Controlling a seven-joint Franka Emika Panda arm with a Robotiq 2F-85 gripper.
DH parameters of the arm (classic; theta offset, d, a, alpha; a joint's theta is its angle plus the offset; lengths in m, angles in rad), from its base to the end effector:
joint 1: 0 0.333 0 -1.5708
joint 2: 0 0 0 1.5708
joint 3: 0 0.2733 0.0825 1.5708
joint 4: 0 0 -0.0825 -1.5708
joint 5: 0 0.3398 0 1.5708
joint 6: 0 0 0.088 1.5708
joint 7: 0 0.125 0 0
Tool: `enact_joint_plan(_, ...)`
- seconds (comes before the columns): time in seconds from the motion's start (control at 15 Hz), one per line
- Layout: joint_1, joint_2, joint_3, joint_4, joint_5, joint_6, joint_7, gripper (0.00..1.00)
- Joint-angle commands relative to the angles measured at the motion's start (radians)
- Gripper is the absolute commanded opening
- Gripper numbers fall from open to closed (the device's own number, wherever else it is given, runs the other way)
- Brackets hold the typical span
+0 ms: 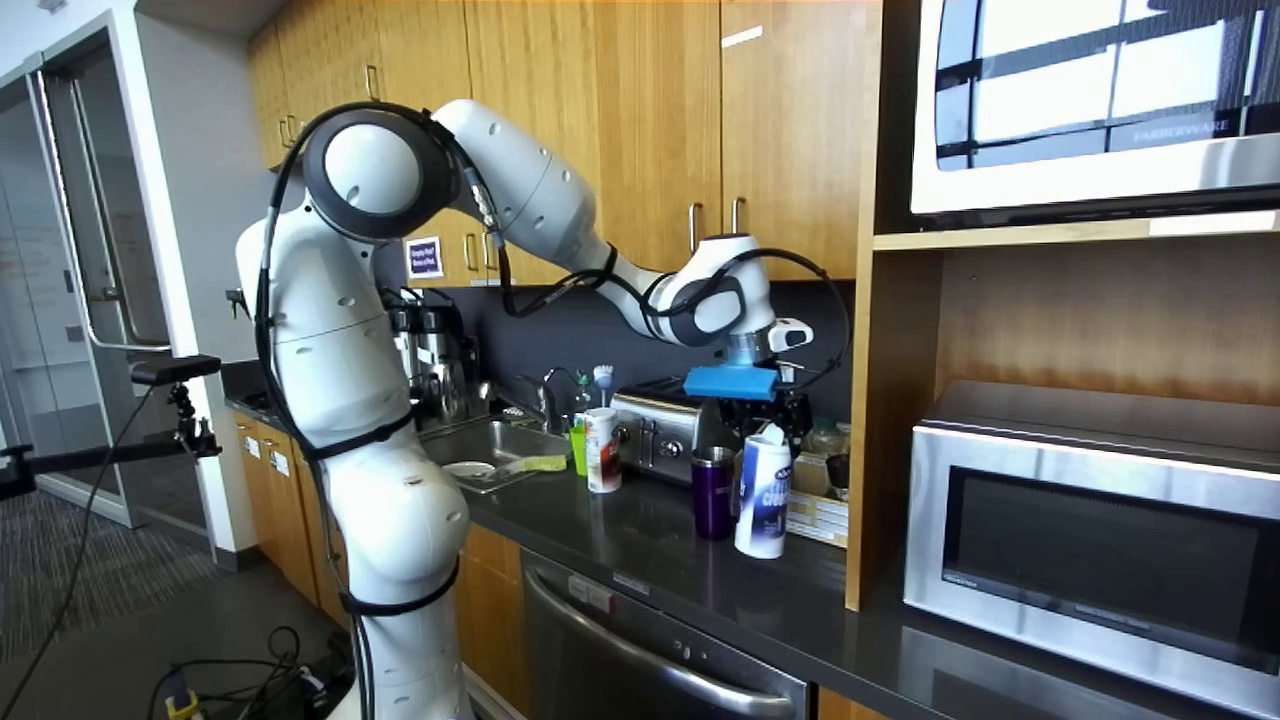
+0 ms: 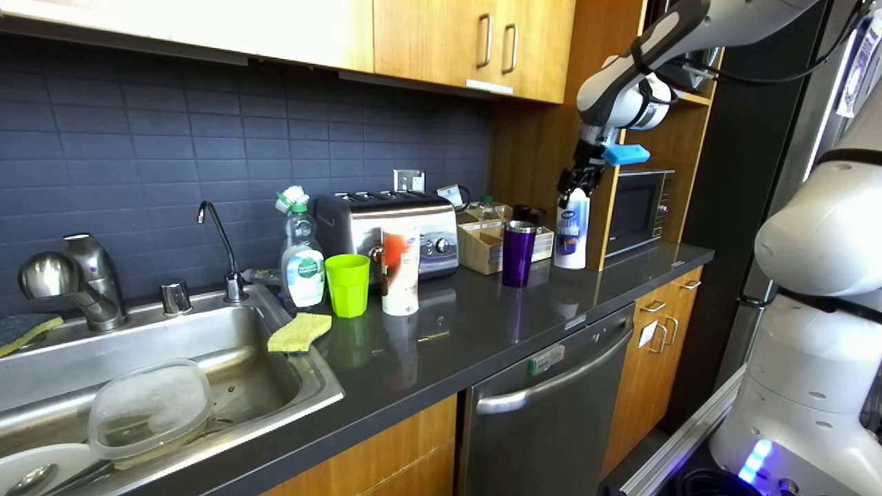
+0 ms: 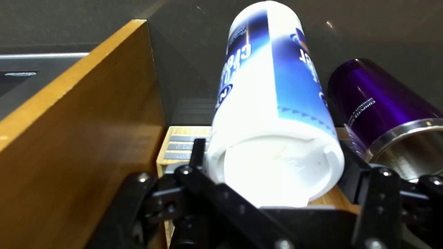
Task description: Remove the white bottle from the box
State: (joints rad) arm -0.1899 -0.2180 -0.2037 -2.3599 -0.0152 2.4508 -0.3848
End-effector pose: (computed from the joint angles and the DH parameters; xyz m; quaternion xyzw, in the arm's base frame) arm 0.4374 -0.1830 0.4089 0.9883 -0.0003 0.1466 0.0425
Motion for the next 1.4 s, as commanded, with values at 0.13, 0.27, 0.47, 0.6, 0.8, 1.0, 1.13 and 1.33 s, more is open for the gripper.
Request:
enact_joint_plan(0.13,0.005,-0.066,-0.016,-0.06,-0.023,0.034,0.004,0.62)
enact_joint_plan(0.27,0.007,-0.069,-0.018,-0.072,-0.02,0.044,0.003,0.62)
enact_joint_plan(0.47,0.007,-0.075,-0.02,-0.091,-0.021,0.052,0.005,0.62)
enact_joint_plan(0.6,0.005,-0.08,-0.021,-0.104,-0.023,0.065,0.009,0.62)
enact_joint_plan(0.8,0.005,-0.09,-0.023,-0.12,-0.023,0.076,0.011,0.62)
enact_joint_plan(1.0,0.001,-0.101,-0.026,-0.138,-0.026,0.094,0.013,0.62)
enact_joint_plan(1.13,-0.003,-0.109,-0.027,-0.153,-0.032,0.109,0.019,0.62)
enact_joint_plan(1.33,-0.003,-0.125,-0.035,-0.177,-0.028,0.126,0.021,0.62)
